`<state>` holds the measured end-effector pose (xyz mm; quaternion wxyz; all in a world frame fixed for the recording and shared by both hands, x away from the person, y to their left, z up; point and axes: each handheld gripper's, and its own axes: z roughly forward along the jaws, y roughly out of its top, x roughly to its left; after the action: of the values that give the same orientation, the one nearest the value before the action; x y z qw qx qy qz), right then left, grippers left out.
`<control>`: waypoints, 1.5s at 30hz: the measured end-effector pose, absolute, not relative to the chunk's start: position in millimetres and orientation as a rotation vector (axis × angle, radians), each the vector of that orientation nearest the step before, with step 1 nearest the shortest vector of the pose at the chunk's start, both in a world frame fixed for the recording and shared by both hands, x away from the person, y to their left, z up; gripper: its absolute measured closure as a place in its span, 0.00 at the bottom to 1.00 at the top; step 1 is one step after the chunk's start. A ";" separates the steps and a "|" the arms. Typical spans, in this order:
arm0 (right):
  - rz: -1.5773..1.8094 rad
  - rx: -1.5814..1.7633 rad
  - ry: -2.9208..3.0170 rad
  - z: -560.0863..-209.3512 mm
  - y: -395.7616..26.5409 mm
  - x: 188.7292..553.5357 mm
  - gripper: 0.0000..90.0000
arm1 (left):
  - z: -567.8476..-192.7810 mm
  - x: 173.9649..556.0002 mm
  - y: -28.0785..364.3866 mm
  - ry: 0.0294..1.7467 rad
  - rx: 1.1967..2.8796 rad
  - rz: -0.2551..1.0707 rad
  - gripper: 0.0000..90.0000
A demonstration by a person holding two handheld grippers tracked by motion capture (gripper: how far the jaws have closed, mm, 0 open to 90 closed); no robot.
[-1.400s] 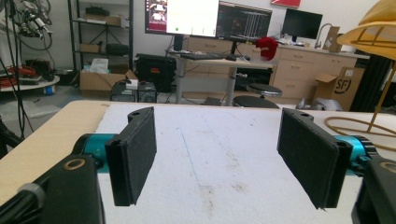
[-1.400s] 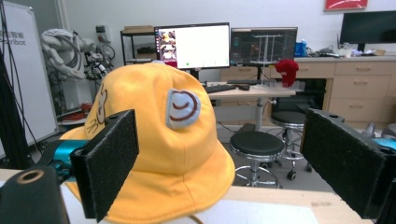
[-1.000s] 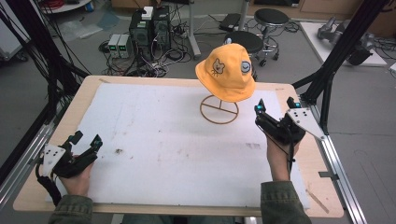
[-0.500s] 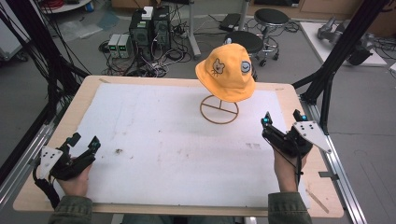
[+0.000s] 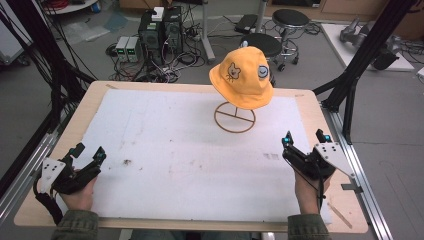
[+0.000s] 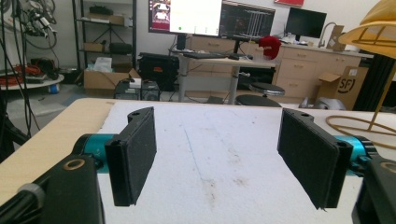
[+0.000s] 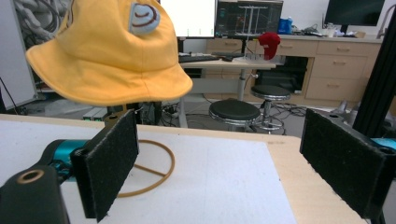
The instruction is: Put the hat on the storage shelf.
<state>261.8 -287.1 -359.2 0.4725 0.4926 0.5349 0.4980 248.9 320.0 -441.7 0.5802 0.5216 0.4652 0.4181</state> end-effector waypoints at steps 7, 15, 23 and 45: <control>1.186 1.222 1.327 -377.4 -288.8 255.6 0.12 | -441.8 249.3 320.5 1.090 1.226 0.979 0.31; 1.176 1.246 1.345 -392.6 -289.8 253.7 0.12 | -442.1 250.0 321.0 1.095 1.223 0.975 0.31; 1.157 1.282 1.351 -410.8 -293.8 250.3 0.12 | -442.2 250.2 321.0 1.095 1.227 0.976 0.31; 1.140 1.300 1.354 -426.2 -294.3 248.7 0.12 | -442.4 251.2 317.1 1.083 1.246 0.964 0.31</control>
<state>248.7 -294.3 -426.2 0.4554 0.5270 0.5490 0.4620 251.2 317.1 -442.4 0.5769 0.5325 0.4626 0.4119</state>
